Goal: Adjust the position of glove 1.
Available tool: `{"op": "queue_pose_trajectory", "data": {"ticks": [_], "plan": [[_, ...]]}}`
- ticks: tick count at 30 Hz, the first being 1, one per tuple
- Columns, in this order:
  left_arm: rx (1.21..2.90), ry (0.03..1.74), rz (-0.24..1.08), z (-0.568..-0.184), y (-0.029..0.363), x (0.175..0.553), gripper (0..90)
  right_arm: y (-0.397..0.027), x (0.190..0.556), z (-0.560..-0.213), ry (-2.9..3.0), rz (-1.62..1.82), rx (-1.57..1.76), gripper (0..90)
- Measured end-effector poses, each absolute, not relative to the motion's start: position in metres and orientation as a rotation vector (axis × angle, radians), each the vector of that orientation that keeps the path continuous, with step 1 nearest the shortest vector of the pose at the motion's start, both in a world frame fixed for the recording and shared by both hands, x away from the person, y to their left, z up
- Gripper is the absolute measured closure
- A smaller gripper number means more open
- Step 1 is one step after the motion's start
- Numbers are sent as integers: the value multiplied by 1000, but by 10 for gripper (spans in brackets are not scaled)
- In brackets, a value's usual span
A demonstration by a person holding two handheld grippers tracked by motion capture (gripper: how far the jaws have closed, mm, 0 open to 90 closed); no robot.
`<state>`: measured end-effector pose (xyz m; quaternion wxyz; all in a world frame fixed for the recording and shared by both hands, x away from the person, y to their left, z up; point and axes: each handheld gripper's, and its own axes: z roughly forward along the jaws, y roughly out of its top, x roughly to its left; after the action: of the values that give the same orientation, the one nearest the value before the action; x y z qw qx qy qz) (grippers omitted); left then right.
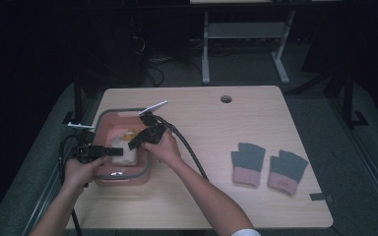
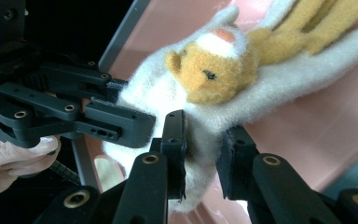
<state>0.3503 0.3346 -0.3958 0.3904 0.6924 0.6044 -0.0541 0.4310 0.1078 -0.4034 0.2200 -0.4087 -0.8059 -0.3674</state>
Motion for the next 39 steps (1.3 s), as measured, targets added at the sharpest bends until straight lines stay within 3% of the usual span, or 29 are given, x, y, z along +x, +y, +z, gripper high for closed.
{"op": "queue_pose_trajectory", "data": {"ticks": [14, 27, 32, 39], "plan": [[1840, 1600, -95, -403, 333, 352, 679, 93, 430, -390, -2265, -1015, -1123, 699], [1878, 1611, -33, -391, 339, 350, 589, 75, 426, -378, -2240, -1079, -1113, 686], [1894, 1582, 63, -376, 337, 350, 613, 67, 424, -375, -2235, -1092, -1121, 664], [1994, 1588, 48, -386, 329, 355, 667, 60, 422, -376, -2228, -1109, -1125, 659]]}}
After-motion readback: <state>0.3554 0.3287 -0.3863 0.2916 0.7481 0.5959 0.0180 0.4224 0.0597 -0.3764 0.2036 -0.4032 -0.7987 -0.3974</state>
